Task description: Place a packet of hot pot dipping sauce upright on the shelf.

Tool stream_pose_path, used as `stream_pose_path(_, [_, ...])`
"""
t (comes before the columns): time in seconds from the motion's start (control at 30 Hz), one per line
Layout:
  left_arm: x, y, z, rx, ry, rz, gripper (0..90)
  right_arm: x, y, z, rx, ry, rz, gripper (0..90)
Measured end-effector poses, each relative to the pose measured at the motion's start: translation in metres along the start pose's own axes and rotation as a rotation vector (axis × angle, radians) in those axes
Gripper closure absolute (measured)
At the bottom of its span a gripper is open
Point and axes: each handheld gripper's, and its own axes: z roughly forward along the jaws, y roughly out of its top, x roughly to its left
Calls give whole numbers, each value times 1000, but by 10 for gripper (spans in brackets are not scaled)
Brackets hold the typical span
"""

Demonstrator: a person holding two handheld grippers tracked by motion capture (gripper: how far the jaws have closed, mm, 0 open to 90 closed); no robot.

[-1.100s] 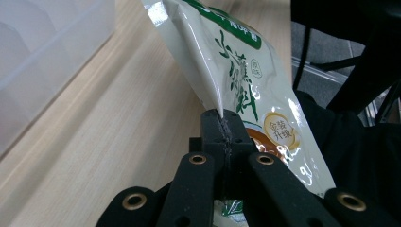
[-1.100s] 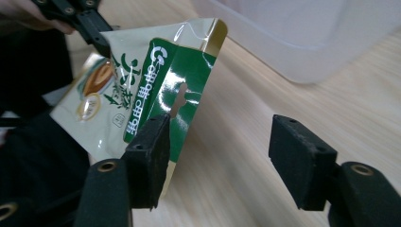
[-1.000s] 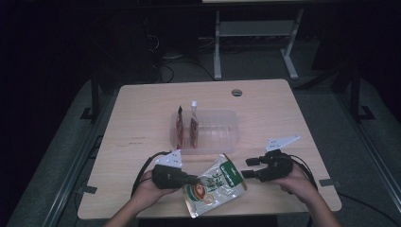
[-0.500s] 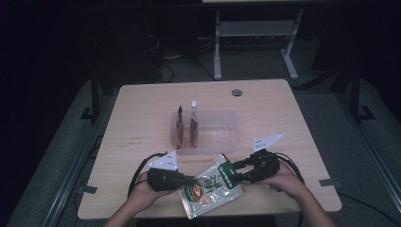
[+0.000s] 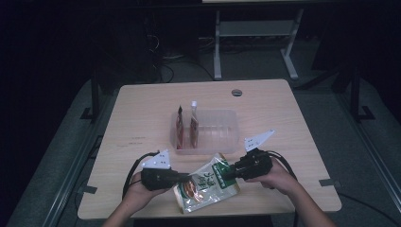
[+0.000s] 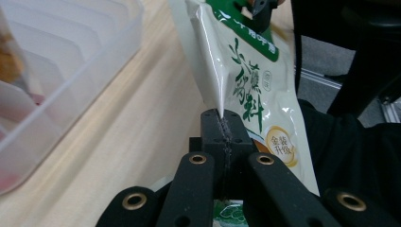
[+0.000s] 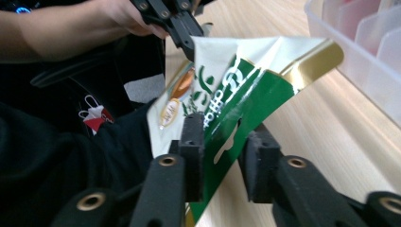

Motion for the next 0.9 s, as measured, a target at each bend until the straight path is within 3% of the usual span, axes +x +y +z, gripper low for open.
stream_pose_path(0.47, [10, 3, 4, -9, 15, 11, 900, 14, 7, 4, 7, -20, -71, 893])
stream_pose_path(0.6, [14, 5, 6, -20, 10, 6, 890, 16, 8, 0, -30, -21, -79, 900])
stream_pose_path(0.77, [17, 6, 10, -15, 22, -18, 794, 18, 9, -2, -59, -20, -67, 900])
stream_pose_path(0.9, [18, 7, 9, -43, 54, -47, 641, 19, 9, -4, -81, -15, -63, 900])
